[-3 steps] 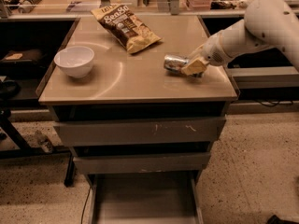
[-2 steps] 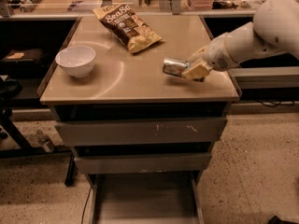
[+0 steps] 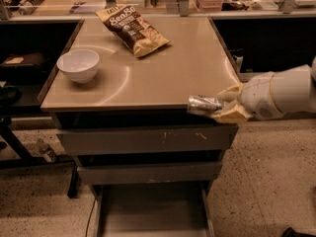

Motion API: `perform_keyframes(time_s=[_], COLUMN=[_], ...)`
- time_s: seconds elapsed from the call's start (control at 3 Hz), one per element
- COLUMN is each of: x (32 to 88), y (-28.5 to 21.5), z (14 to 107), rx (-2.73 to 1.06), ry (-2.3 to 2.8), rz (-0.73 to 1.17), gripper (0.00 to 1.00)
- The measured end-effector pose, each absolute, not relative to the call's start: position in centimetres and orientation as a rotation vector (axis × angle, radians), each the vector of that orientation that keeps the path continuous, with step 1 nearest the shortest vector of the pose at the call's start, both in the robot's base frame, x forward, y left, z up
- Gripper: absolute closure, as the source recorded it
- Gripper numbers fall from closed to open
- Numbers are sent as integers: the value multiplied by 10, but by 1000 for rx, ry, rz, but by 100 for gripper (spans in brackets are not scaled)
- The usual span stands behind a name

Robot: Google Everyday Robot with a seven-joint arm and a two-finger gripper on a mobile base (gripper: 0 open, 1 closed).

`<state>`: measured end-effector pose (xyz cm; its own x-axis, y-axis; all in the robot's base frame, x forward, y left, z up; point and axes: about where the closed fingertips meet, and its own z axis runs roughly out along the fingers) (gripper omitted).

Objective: Place redbull can into bottom drawer

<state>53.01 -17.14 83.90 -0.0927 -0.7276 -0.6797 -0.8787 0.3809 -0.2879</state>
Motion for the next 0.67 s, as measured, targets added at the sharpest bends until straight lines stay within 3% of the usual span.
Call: perform_keyframes(time_s=[0.67], x=[444], y=[-192], z=[753], rx=[-1265], ry=[2004], rz=[247], gripper=[100])
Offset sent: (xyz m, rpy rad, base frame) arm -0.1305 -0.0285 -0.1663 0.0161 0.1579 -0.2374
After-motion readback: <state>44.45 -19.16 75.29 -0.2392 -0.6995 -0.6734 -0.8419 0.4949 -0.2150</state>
